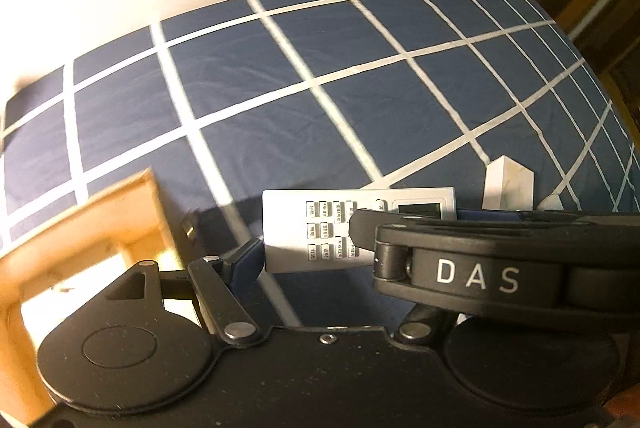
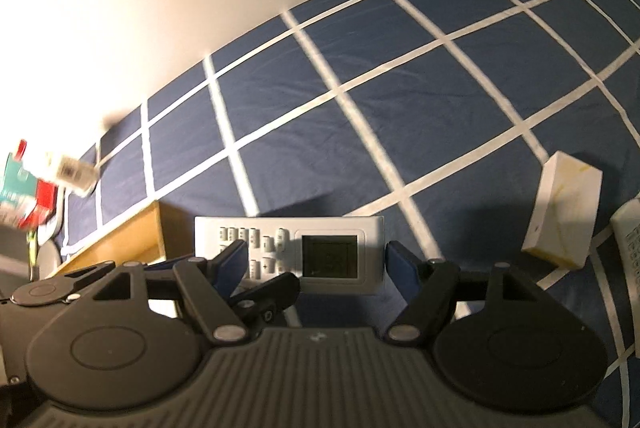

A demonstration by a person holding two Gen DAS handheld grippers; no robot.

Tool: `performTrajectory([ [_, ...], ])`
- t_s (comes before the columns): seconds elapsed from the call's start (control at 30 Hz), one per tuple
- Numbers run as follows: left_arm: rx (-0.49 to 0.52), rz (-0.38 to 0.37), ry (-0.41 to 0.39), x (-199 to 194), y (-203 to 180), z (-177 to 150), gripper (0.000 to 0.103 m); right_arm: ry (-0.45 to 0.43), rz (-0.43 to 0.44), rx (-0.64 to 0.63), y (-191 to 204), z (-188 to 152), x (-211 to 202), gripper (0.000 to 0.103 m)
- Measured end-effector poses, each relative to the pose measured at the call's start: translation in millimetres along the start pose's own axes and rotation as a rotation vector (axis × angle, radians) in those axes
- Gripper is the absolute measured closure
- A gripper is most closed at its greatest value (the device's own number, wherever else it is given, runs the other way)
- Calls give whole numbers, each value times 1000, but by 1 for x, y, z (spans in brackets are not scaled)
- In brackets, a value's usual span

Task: Organize objects
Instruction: 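Lift the held remote with the right gripper toward the box, then lower the held display remote into the box beside the GREE remote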

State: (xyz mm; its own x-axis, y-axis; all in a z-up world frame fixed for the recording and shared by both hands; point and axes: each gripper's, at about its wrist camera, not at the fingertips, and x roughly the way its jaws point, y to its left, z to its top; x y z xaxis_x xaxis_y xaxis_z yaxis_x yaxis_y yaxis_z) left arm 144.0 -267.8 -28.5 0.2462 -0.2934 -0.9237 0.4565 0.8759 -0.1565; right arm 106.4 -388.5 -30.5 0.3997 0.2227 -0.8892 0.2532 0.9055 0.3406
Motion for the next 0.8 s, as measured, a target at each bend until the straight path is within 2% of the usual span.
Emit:
performTrajectory([
  [0.47,-190,99,-45,-57,69,-66,35,58,83,-191,89,-48,-1,29],
  [0.8,-316,146,-49,-70,127,-100,35,115,118,-306,152,-73,25,29],
])
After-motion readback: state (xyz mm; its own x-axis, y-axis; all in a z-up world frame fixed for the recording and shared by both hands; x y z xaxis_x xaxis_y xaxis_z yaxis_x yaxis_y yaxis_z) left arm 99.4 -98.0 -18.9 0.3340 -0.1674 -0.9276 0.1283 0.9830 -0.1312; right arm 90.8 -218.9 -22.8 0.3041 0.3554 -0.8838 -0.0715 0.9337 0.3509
